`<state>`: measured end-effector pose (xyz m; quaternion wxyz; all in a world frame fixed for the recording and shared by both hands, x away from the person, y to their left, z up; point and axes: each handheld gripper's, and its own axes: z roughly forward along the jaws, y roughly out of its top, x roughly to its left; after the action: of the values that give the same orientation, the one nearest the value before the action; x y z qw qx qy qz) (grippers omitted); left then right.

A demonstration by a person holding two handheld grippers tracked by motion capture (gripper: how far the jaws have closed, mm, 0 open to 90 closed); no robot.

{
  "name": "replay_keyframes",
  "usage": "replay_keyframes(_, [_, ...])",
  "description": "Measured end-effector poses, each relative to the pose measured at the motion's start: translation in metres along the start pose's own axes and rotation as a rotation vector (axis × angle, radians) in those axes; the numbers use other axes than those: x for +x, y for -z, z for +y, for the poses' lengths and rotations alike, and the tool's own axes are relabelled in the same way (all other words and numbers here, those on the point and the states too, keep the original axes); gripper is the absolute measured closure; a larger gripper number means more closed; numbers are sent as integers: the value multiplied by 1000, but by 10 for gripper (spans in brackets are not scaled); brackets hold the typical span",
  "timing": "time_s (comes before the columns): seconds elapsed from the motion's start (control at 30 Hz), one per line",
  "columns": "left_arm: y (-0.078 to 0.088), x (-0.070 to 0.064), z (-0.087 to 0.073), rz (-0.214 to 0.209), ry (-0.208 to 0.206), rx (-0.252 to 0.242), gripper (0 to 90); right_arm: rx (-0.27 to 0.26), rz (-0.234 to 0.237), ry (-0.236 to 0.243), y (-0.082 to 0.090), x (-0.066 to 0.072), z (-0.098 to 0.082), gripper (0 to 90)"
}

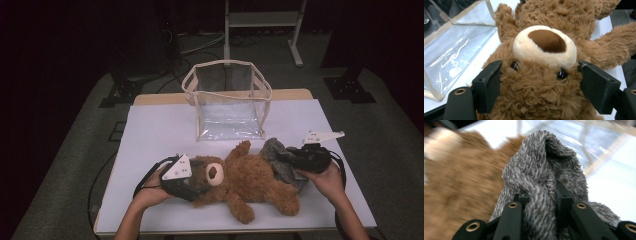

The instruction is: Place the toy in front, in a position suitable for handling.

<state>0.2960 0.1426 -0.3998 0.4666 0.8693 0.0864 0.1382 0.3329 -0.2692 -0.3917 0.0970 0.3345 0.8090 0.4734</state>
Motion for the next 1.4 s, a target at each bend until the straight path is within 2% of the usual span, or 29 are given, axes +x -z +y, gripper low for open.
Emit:
replay_keyframes(0.03, [0,0,0,-3,1,-1,234,-11,36,13,0,6,4,714])
replay_keyframes(0.1, [0,1,-2,-7,2,-2,234,-13,67,50,-2,16,9,713])
replay_keyframes(0.17, [0,2,-4,-5,8,-7,233,-7,78,77,-6,21,11,714])
replay_keyframes(0.23, [1,2,-4,2,15,-12,233,10,71,80,-9,19,9,714])
replay_keyframes(0.33, [1,3,-4,6,24,-5,232,43,37,54,-7,5,-1,715])
replay_keyframes(0.37, [2,3,-5,4,27,-3,233,43,37,36,-4,0,-4,715])
replay_keyframes(0.43, [2,4,-7,-1,39,-5,233,40,42,32,-3,0,-5,715])
replay_keyframes(0.47, [2,4,-7,-4,32,-2,233,34,57,39,-3,1,-4,715])
replay_keyframes(0.53, [2,4,-8,-9,25,-3,232,5,125,58,-1,7,-1,714])
replay_keyframes(0.57, [2,4,-9,-9,24,-4,232,6,132,78,0,10,1,714])
replay_keyframes(0.63, [2,5,-11,-13,35,-16,232,12,123,82,0,11,0,714])
replay_keyframes(0.77, [3,7,-13,-14,52,-16,232,34,105,60,4,7,-11,716])
replay_keyframes(0.87, [2,6,-14,-21,49,-15,233,64,93,73,8,16,-19,716])
replay_keyframes(0.93, [1,7,-15,-20,52,-10,233,49,94,76,14,22,-21,716])
replay_keyframes(1.03, [1,6,-15,-21,44,-4,232,4,120,98,18,33,-20,716])
replay_keyframes(1.07, [2,5,-14,-20,41,-2,231,12,110,111,18,35,-19,716])
replay_keyframes(1.13, [2,4,-14,-24,28,2,229,32,94,113,15,34,-21,717])
replay_keyframes(1.23, [3,4,-14,-22,21,5,228,91,65,97,9,26,-29,717])
replay_keyframes(1.3, [3,3,-16,-26,29,-5,229,91,77,81,10,24,-31,717])
replay_keyframes(1.4, [2,3,-15,-22,35,3,229,84,76,93,11,28,-27,717])
